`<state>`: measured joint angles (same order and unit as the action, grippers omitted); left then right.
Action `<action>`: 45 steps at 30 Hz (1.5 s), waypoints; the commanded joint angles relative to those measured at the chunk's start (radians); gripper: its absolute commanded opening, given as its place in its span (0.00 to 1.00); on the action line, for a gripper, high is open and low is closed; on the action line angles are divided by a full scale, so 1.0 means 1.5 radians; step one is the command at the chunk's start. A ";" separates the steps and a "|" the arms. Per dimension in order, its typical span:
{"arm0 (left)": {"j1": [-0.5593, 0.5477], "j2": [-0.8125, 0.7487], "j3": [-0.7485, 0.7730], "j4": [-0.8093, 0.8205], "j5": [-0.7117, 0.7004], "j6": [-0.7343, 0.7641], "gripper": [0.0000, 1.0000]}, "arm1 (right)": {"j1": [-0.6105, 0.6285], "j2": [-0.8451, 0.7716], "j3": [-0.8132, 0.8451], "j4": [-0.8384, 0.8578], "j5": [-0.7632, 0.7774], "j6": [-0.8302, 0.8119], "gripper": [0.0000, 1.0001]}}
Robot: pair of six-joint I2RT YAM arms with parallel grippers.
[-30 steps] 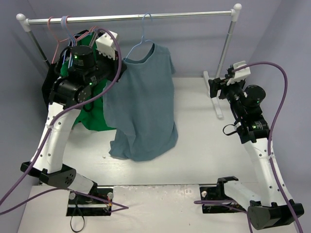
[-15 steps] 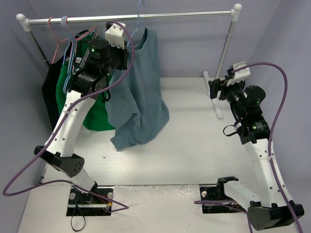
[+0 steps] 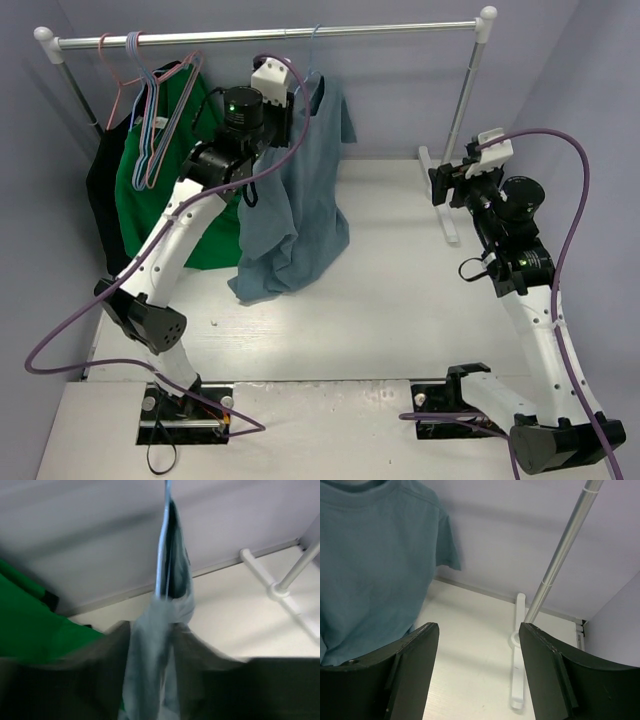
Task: Place the t-shirt on the hanger
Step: Place the hanger at the clothesline, then reset both arms
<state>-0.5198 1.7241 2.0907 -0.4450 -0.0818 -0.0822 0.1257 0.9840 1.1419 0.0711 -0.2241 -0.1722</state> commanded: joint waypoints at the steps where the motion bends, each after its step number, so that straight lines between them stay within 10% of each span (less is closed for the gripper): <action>1: -0.003 -0.067 -0.017 0.097 -0.028 -0.011 0.44 | 0.000 -0.003 -0.005 0.038 0.004 0.001 0.67; 7: -0.002 -0.154 -0.079 0.040 -0.073 0.013 0.72 | 0.000 -0.018 -0.023 0.022 0.002 0.004 0.71; 15: 0.004 -0.295 -0.194 -0.128 -0.070 0.019 0.73 | 0.000 -0.071 -0.064 -0.016 0.060 0.012 1.00; 27: 0.005 -0.553 -0.534 -0.217 -0.063 -0.042 0.73 | 0.000 -0.179 -0.141 -0.077 0.107 0.111 1.00; 45: 0.005 -0.736 -0.719 -0.222 -0.074 -0.099 0.73 | 0.000 -0.259 -0.209 -0.063 0.147 0.178 1.00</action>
<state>-0.5171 0.6380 1.0271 -0.8207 -0.1867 -0.2008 0.1257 0.6098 0.8371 -0.0944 -0.0250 0.0795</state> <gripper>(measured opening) 0.731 0.999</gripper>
